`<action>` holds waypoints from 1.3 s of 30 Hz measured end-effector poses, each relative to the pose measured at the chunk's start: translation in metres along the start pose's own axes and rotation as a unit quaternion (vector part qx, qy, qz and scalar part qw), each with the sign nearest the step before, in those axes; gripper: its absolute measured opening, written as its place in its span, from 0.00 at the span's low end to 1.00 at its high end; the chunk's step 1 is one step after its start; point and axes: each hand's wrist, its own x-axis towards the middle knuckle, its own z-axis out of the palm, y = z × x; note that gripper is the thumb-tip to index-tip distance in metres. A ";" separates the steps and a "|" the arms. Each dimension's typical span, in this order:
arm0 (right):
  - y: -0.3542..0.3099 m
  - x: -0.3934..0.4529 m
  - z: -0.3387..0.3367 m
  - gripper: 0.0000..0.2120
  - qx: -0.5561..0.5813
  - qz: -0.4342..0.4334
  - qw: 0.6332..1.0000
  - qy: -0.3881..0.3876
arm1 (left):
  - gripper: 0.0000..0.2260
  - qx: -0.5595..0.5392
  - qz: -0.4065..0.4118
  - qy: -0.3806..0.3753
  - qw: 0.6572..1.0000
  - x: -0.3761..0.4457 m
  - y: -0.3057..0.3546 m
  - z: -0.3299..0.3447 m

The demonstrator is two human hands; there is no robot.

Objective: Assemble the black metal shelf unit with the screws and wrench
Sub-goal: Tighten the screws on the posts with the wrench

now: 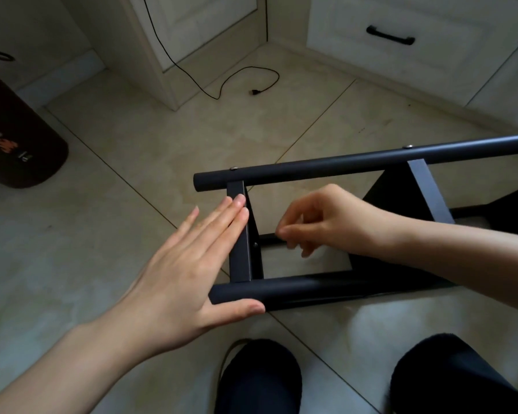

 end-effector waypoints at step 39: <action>-0.005 0.035 0.031 0.07 0.177 0.222 0.920 -0.271 | 0.46 -0.024 -0.006 0.018 1.000 -0.001 0.001 0.002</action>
